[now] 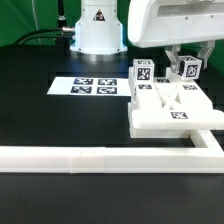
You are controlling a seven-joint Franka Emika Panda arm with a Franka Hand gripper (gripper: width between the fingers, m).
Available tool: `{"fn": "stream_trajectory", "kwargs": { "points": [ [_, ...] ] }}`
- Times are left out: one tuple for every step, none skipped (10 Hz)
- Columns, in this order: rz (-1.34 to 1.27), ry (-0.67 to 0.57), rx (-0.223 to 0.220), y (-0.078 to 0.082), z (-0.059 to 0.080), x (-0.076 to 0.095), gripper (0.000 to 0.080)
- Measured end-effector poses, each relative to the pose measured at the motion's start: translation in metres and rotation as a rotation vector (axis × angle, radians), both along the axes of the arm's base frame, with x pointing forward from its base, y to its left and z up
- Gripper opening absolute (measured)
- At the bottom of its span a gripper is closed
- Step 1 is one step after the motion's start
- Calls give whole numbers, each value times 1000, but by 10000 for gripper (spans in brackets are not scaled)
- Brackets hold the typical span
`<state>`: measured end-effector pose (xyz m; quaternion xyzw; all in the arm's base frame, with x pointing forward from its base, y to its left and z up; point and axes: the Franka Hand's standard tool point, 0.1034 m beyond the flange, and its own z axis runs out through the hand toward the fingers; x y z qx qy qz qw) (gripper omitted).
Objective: Assemble chair
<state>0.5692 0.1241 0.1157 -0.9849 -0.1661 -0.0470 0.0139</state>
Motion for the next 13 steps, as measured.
{"fn": "stream_trajectory", "kwargs": {
  "points": [
    [-63, 2, 6, 0, 0, 0, 280],
    [-165, 5, 19, 0, 0, 0, 280],
    [-239, 9, 28, 1, 0, 0, 281],
    [-276, 11, 31, 1, 0, 0, 281],
    [-356, 15, 40, 1, 0, 0, 281],
    [-411, 18, 46, 1, 0, 0, 281],
    [-522, 24, 57, 2, 0, 0, 281],
    [-545, 25, 59, 1, 0, 0, 281],
    [-618, 30, 69, 2, 0, 0, 281],
    [-688, 36, 79, 2, 0, 0, 281],
    [-791, 44, 93, 2, 0, 0, 281],
    [-831, 47, 100, 2, 0, 0, 281],
    [-914, 54, 109, 2, 0, 0, 281]
  ]
}}
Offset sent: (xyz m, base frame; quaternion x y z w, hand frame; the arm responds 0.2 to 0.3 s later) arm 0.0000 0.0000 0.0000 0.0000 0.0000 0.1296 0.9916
